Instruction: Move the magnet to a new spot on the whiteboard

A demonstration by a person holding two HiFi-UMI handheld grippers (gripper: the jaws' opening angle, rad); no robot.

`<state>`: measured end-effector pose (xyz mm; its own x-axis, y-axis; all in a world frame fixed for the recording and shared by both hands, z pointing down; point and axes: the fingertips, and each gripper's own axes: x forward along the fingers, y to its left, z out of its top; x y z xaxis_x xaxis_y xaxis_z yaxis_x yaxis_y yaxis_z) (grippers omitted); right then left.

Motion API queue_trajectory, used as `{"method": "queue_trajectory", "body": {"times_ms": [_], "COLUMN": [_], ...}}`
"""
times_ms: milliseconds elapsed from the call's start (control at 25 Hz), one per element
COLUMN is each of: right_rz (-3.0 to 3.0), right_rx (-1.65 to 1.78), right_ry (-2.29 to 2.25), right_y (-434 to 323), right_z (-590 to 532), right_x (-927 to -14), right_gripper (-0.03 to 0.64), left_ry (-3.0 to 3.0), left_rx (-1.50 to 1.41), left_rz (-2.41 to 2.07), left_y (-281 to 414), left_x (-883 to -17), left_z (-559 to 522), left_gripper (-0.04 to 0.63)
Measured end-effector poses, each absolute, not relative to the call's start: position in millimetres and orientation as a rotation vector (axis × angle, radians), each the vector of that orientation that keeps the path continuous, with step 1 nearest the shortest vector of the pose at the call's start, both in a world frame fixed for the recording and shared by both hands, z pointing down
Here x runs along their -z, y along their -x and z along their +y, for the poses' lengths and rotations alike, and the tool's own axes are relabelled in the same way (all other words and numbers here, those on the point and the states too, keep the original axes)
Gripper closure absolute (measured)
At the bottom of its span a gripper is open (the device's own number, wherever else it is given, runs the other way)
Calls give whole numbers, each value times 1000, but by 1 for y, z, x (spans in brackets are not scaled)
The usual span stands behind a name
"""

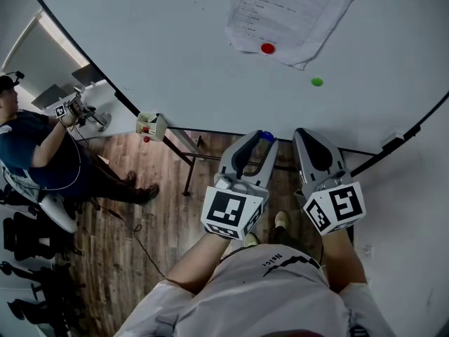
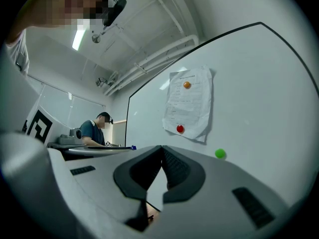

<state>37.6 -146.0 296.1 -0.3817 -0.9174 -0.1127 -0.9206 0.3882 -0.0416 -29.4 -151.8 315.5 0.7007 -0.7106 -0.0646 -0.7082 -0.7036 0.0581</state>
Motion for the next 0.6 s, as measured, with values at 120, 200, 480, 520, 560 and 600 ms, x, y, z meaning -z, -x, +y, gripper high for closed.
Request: {"method": "queue_trajectory", "body": {"times_ms": [120,200,480,520,560,600], "right_rz": [2519,2519,2525,2526,2527,2528], "right_rx": [-46,-46,-51,-51,-52,-53], "right_ry": [1670,1667,1657,1655,1653,1650], "right_y": [-40,-43,-55,-57,-59,-62], "right_z": [-150,-154,-171,-175,-178,-181], "right_x": [-295,-295,-293,-293,-292,-292], "right_gripper": [603,603,603,603,603,603], "left_ry": [-2873,-2875,-2880,-2881,-2882,-2884], "left_rx": [131,129,131,132,131,131], "left_rz": [-1205,-1210,-1233,-1236,-1238,-1241], "left_y": [26,22,8,5,2,-1], "left_x": [-313,-312,-305,-304,-303,-302], "left_z": [-157,-163,-186,-190,-194,-199], "left_gripper": [465,465,465,465,465,465]}}
